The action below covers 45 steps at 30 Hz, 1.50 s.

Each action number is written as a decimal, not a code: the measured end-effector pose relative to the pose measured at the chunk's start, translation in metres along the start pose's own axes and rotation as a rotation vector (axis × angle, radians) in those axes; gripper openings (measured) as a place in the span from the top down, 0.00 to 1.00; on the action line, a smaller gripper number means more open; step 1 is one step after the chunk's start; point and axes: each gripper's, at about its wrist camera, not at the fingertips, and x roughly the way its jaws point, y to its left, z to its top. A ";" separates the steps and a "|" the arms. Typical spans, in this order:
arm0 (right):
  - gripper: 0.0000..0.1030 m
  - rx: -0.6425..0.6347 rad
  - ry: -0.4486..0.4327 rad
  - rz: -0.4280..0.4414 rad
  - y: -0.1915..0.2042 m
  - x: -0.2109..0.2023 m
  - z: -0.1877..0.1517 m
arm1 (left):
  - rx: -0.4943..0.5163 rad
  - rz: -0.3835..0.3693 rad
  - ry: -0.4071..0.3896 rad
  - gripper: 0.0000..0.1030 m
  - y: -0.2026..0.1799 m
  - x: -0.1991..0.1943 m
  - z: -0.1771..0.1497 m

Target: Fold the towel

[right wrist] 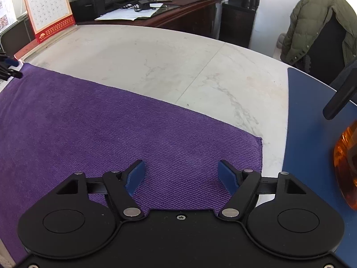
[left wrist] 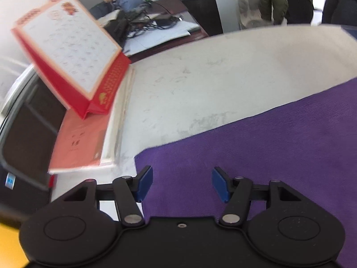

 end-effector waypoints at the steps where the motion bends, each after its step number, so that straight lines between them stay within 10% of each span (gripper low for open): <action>1: 0.31 0.001 -0.027 0.013 0.003 -0.009 0.000 | -0.011 -0.004 -0.001 0.45 -0.003 -0.015 -0.010; 14: 0.30 -0.010 -0.010 0.130 0.078 -0.061 -0.062 | -0.087 -0.056 0.109 0.44 -0.056 -0.051 -0.117; 38: 0.22 -0.137 0.022 0.067 0.074 -0.079 -0.102 | -0.205 -0.091 0.071 0.45 -0.054 -0.074 -0.152; 42: 0.22 -0.070 0.057 0.053 0.070 -0.080 -0.091 | -0.254 -0.109 -0.021 0.45 -0.054 -0.097 -0.139; 45: 0.21 0.110 -0.073 0.134 0.059 -0.110 -0.078 | -0.296 -0.138 -0.109 0.44 -0.055 -0.120 -0.118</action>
